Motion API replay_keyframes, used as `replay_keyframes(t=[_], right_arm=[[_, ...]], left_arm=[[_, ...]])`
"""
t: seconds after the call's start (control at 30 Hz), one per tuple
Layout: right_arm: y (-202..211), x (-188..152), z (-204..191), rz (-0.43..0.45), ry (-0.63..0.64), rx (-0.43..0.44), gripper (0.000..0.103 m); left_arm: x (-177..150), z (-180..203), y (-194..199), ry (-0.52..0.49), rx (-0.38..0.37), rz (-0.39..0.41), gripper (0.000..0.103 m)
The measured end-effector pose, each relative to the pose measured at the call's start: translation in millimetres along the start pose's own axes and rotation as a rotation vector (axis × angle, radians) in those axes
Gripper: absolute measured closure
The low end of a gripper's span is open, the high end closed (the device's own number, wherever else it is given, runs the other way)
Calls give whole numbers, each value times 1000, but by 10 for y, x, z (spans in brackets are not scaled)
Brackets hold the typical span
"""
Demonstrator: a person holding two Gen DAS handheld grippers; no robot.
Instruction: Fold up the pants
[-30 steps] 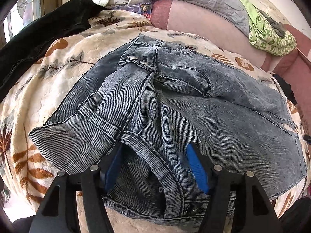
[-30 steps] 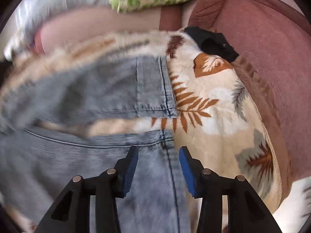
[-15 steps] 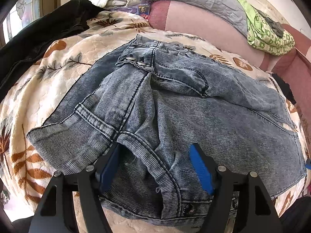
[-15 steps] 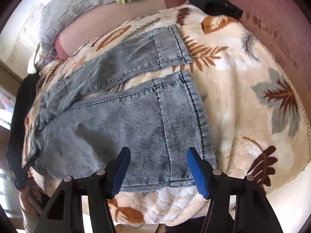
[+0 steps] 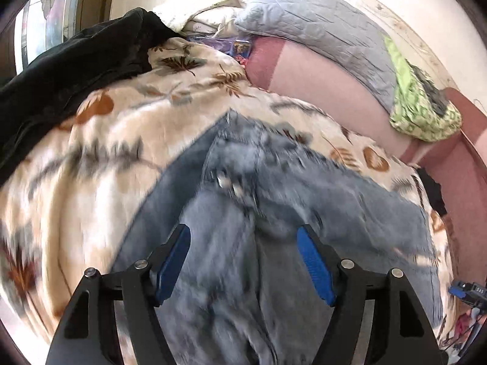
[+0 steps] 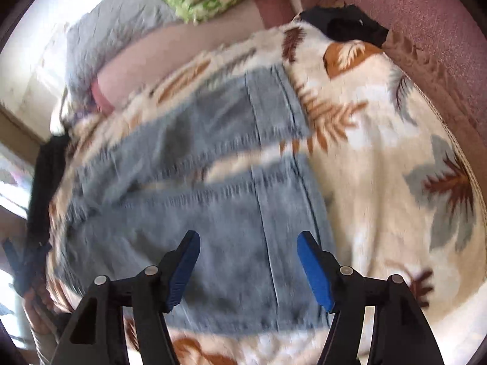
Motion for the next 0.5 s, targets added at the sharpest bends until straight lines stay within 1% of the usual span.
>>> replay_keyframes(t=[0.03, 0.07, 0.13, 0.17, 0.2, 0.27, 0.3, 0.33, 0.4, 0.43, 0.47, 0.5], right_arm=[[-24, 132, 21, 9, -10, -1, 33], [-73, 311, 59, 21, -21, -16, 33], [-145, 576, 106, 31, -15, -50, 33], [-195, 710, 130, 37, -11, -67, 33], [-296, 896, 164, 34, 2, -93, 33], [-442, 1125, 238, 29, 5, -124, 33], [-547, 1241, 298, 20, -7, -137, 33], [-673, 1332, 373, -7, -20, -148, 33], [-1007, 1369, 564, -135, -78, -198, 33], [-1094, 1338, 608, -167, -86, -219, 33], [-1159, 1304, 620, -182, -68, -234, 33], [-1196, 1277, 593, -184, -20, -254, 34]], left_arm=[[122, -25, -92, 1, 10, -14, 30], [220, -52, -178, 5, 14, -30, 30], [456, -80, -431, 1, 9, -86, 30], [528, -81, -525, -7, 16, -101, 30], [622, -56, -629, -20, 22, -111, 30], [763, -11, -835, -30, 9, -141, 30], [824, 27, -936, -31, 23, -152, 30], [871, 76, -1017, -44, 35, -154, 30], [945, 172, -1189, -65, 35, -164, 30], [957, 184, -1247, -65, 37, -178, 30], [963, 195, -1331, -60, 43, -199, 30], [964, 195, -1420, -50, 49, -218, 30]])
Point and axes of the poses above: each gripper's, at about its wrist camera, not at the fingertips, and y roughly against the way its jaws point, z to its right, x to its top, the point moved 2 cm from there along -y, roughly the way its jaws point, and after that the axes turned 11 degrees about x, right-handed, at the moved point
